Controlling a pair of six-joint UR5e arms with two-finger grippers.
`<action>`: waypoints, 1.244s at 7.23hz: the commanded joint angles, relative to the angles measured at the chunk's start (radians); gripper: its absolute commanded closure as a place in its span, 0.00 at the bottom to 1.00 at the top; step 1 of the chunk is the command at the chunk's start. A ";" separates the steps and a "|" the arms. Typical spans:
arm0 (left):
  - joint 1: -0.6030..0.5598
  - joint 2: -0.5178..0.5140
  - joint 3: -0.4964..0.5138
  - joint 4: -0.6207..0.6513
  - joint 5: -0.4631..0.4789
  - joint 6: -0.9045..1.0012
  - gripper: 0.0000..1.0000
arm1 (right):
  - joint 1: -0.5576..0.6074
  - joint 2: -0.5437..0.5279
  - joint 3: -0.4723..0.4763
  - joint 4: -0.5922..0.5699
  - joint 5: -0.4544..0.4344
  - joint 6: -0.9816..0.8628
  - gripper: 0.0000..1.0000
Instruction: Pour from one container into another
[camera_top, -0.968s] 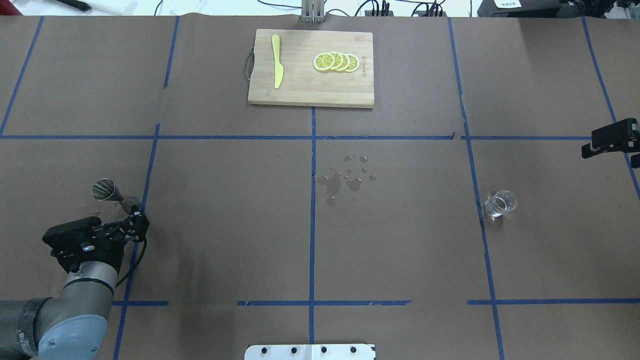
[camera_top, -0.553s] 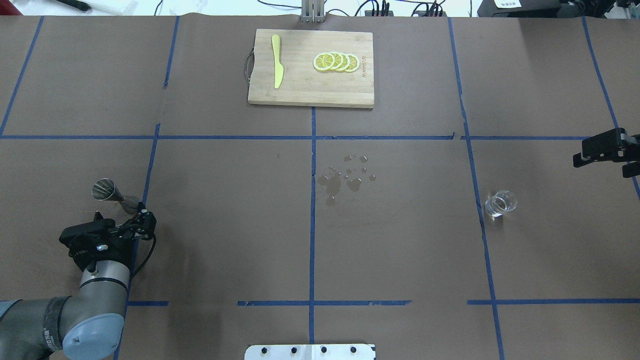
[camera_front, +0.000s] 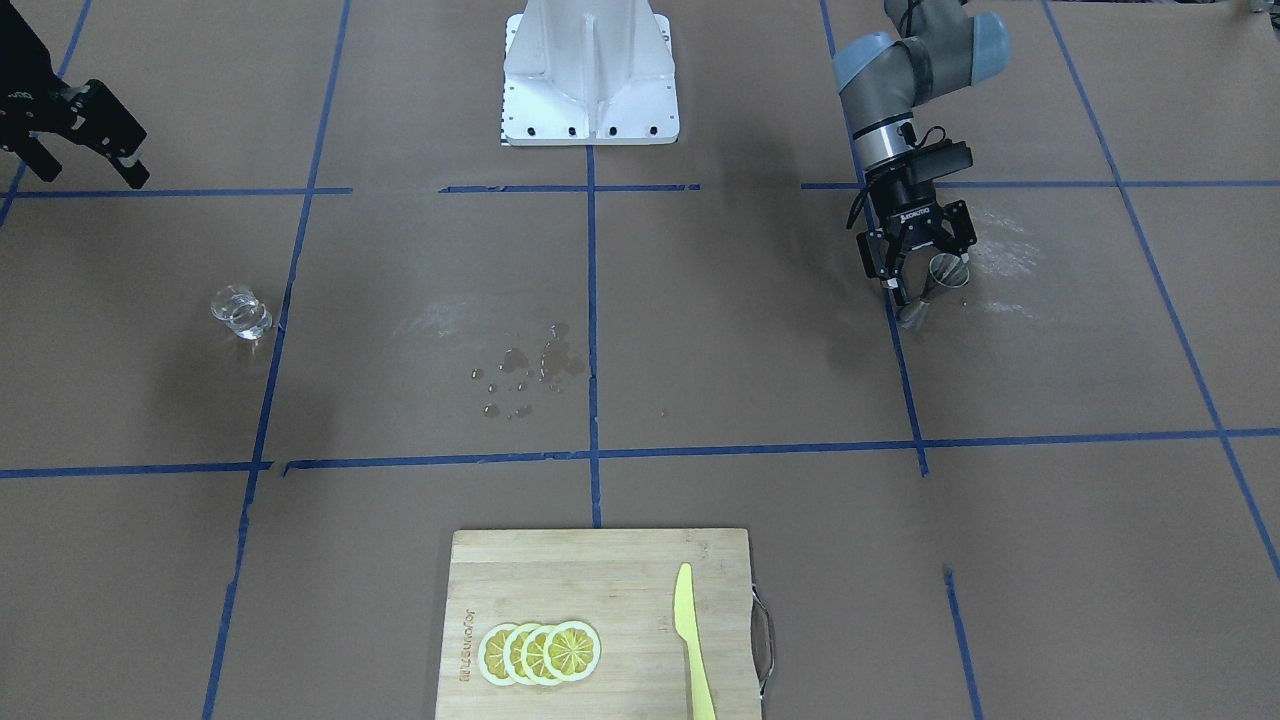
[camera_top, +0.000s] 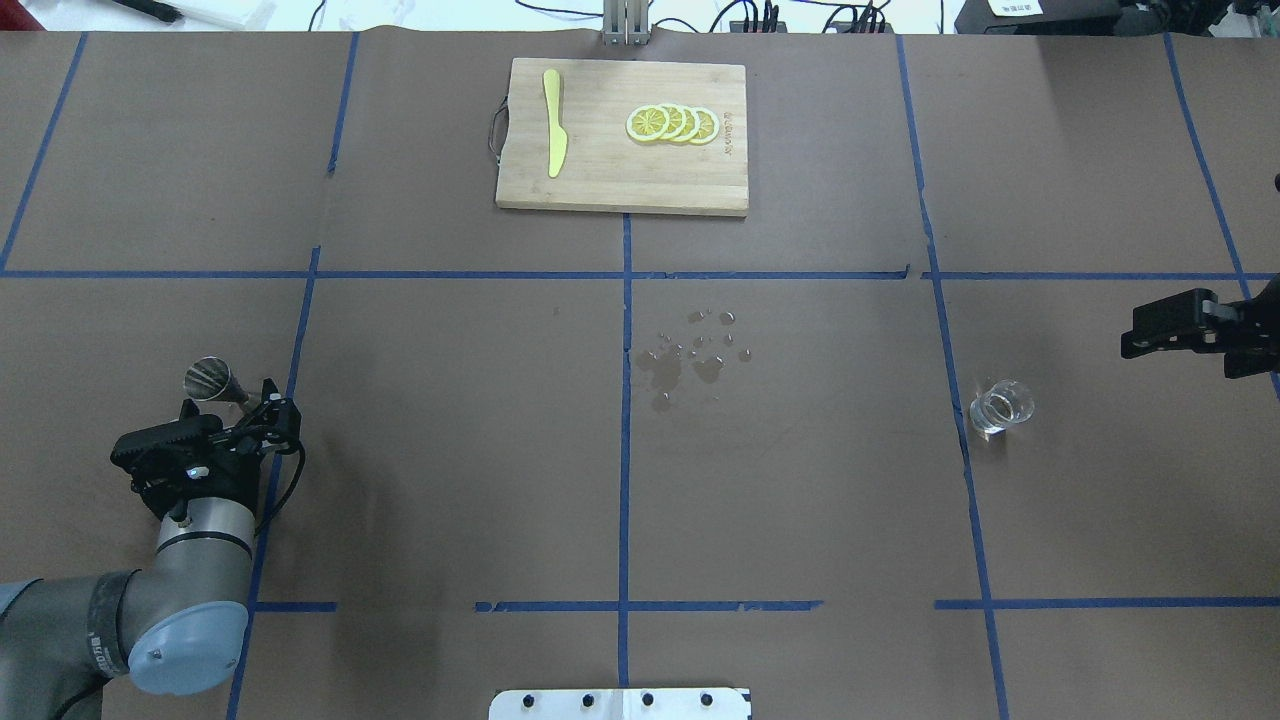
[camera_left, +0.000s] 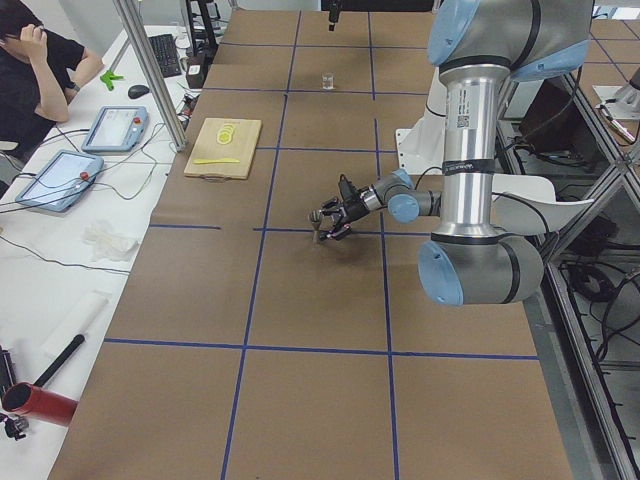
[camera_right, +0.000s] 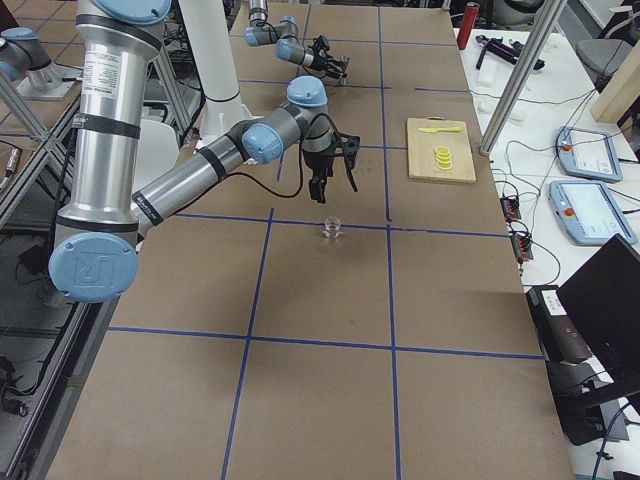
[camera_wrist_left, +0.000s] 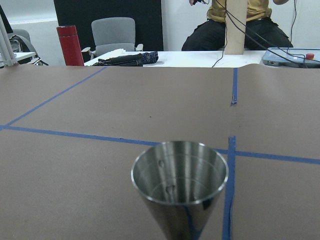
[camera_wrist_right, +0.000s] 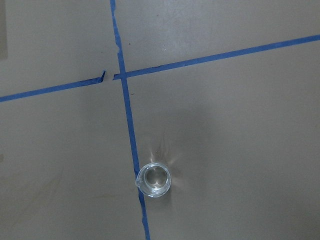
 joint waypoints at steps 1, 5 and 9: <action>-0.010 -0.018 0.029 0.001 0.001 0.000 0.19 | -0.019 -0.005 0.004 0.001 -0.018 0.005 0.00; -0.026 -0.042 0.037 0.000 0.001 0.000 0.78 | -0.024 -0.012 0.004 0.001 -0.018 0.005 0.00; -0.071 -0.051 -0.099 -0.005 -0.001 0.102 1.00 | -0.073 -0.011 0.004 0.027 -0.061 0.038 0.00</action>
